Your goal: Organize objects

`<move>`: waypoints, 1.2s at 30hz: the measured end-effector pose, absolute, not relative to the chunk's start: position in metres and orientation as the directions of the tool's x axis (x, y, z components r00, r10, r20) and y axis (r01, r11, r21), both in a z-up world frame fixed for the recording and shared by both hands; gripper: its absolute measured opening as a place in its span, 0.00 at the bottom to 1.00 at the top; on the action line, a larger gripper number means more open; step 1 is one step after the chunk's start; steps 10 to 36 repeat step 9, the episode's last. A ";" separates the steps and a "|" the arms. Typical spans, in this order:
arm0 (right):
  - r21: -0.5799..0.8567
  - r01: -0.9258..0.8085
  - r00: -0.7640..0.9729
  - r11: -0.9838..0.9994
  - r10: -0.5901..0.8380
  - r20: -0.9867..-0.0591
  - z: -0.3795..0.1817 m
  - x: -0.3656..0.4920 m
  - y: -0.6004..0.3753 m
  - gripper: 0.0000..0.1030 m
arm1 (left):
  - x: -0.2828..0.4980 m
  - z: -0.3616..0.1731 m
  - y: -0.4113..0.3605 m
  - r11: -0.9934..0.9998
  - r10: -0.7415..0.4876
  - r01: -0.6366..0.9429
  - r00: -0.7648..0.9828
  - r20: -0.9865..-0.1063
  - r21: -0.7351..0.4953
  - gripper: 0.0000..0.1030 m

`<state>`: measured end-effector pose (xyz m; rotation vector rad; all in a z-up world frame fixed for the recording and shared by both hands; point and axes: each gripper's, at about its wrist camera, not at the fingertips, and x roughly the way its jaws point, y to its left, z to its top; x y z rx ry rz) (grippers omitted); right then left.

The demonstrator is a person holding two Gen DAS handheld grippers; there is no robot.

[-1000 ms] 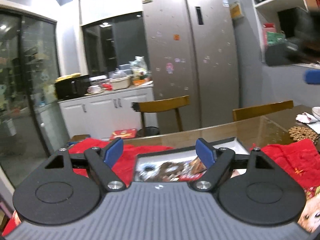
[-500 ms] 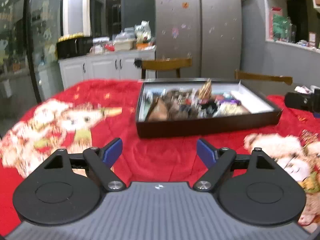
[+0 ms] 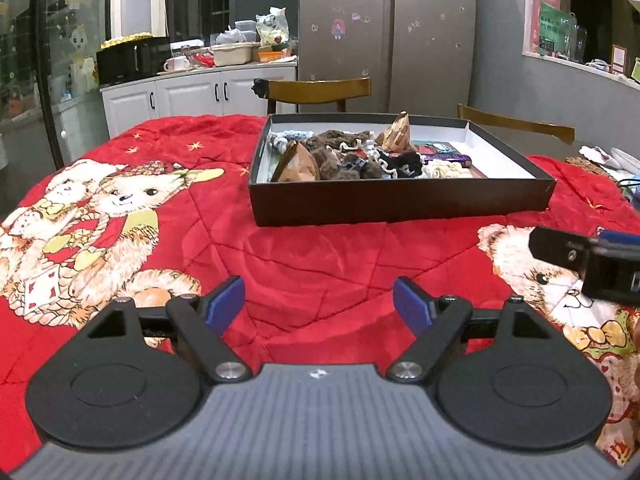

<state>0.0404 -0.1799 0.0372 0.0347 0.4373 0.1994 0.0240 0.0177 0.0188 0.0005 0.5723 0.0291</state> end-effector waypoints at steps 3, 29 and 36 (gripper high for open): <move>0.065 -0.220 0.875 0.973 0.226 -0.427 0.037 0.039 -0.176 1.00 | 0.024 0.019 0.015 1.000 0.030 -0.023 0.840 -0.542 0.021 0.82; 0.087 -0.206 0.862 0.975 0.223 -0.455 0.034 0.044 -0.179 1.00 | 0.025 0.018 0.013 0.999 0.033 -0.020 0.842 -0.538 0.030 0.82; 0.087 -0.206 0.862 0.975 0.223 -0.455 0.034 0.044 -0.179 1.00 | 0.025 0.018 0.013 0.999 0.033 -0.020 0.842 -0.538 0.030 0.82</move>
